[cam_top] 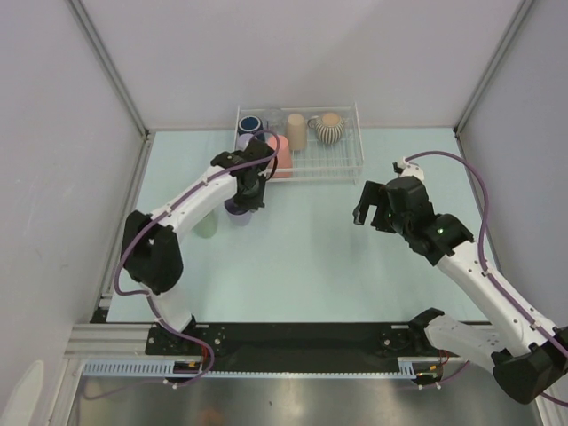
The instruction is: Unload the cups from the dish rack
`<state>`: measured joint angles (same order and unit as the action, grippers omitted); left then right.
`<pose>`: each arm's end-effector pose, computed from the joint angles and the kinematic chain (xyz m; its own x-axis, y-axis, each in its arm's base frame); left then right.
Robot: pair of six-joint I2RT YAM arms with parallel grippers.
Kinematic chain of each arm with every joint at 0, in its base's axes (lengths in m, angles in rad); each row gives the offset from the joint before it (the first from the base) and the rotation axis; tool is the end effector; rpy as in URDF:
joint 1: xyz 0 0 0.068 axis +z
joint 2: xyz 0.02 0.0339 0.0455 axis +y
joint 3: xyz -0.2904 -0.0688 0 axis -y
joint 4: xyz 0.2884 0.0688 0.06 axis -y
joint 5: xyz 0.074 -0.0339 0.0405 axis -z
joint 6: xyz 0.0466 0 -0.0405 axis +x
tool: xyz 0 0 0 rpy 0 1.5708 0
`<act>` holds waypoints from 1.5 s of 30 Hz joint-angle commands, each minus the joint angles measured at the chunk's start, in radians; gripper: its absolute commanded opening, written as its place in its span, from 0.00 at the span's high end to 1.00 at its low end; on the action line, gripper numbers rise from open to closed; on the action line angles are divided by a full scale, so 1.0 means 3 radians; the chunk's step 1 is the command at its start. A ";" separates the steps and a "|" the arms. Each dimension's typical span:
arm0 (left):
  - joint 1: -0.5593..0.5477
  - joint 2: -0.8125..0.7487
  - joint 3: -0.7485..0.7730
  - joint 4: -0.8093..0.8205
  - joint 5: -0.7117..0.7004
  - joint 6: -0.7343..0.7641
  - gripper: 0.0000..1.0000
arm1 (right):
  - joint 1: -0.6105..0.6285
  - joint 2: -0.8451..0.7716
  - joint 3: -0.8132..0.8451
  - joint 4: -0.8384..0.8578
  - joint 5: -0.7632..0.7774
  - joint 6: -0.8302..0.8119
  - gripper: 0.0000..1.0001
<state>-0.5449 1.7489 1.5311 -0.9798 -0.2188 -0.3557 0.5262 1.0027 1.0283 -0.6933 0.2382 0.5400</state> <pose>0.3555 -0.2036 0.2843 -0.8991 0.1474 -0.4122 0.1335 0.9891 0.0625 0.2167 0.1131 0.3518 -0.6278 0.2131 -0.7486 -0.0059 0.9604 0.2784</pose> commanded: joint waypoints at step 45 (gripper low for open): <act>0.0359 0.0041 -0.0149 0.0484 0.0228 0.0138 0.52 | 0.0005 0.0196 -0.0114 0.0230 -0.0007 -0.0061 0.00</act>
<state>-0.4362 1.8301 1.4681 -0.8467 -0.1455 -0.3134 0.5262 1.0859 1.0046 -0.6525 0.2379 0.5209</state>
